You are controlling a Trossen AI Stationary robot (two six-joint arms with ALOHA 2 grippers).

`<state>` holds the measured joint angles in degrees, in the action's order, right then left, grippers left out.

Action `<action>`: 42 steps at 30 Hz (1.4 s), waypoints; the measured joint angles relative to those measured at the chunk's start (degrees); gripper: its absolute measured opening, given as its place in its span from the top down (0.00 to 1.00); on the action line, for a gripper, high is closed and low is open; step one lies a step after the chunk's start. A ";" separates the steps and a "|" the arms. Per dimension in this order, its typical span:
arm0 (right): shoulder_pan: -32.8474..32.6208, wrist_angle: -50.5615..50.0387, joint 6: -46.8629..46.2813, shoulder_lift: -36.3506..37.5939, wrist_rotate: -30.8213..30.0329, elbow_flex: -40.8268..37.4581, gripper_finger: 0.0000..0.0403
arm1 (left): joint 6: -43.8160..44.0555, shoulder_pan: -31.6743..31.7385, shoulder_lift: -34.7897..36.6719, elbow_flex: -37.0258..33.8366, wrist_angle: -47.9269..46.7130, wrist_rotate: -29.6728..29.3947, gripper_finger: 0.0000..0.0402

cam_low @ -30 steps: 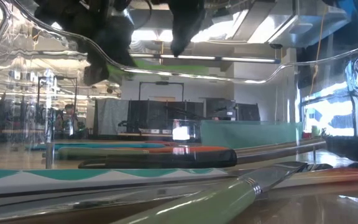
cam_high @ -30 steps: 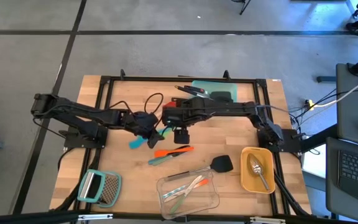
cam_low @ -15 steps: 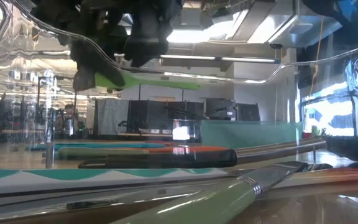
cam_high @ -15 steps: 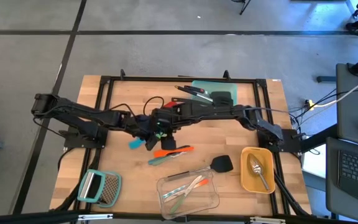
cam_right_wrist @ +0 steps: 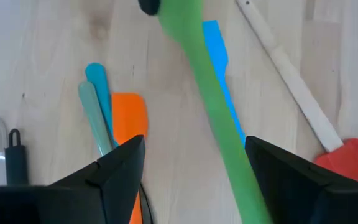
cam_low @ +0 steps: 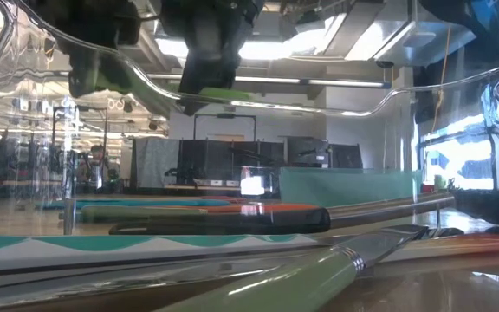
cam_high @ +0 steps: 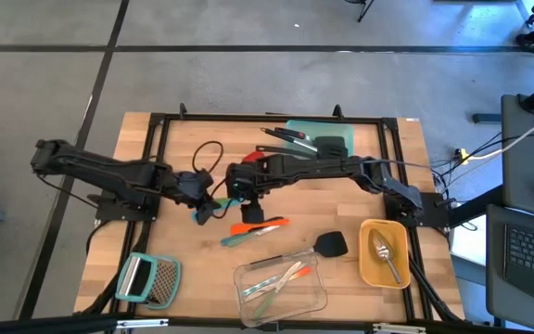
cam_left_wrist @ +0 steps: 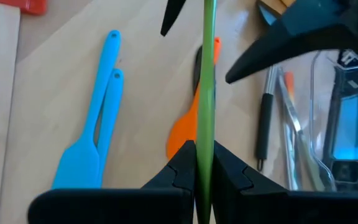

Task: Pick & Place Kitchen Items
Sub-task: Put the green spatula into the green bin

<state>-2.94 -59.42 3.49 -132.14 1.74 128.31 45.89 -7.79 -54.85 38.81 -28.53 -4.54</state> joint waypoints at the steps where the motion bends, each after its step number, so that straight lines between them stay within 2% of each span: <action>1: 0.02 0.30 0.00 0.00 -0.02 0.00 0.31 | 0.22 -0.20 0.69 0.00 -0.53 -0.06 0.96; 13: 2.06 -4.71 -0.39 2.00 -0.22 -0.22 0.31 | 4.00 -2.43 4.35 0.00 -11.34 -2.45 0.96; 19: 3.96 -8.28 -0.48 7.29 -0.10 -0.22 0.31 | 5.51 -2.40 6.59 0.00 -12.33 -5.98 0.96; 22: 5.09 -10.28 -0.50 11.77 0.24 -0.05 0.31 | 6.87 -2.25 8.22 -0.22 -12.93 -9.81 0.96; 25: 6.18 -11.35 -1.12 16.30 -0.24 -0.11 0.31 | 7.01 -2.16 9.36 -0.13 -12.49 -10.59 0.96; 32: 7.12 -12.48 -3.09 27.35 -0.76 -0.09 0.31 | 6.59 -2.19 9.25 -0.13 -6.26 -12.55 0.96; 38: 7.15 -11.26 -6.37 34.91 -1.97 -0.11 0.31 | 4.61 -2.02 9.15 -0.13 4.77 -19.93 0.96; 42: 7.12 -6.44 -7.58 39.55 -2.10 -3.22 0.31 | 1.86 -0.82 8.25 -0.13 12.91 -21.71 0.96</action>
<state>4.19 -65.85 -4.10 -92.59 -0.36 125.09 47.75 -8.61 -46.60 38.68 -15.62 -26.25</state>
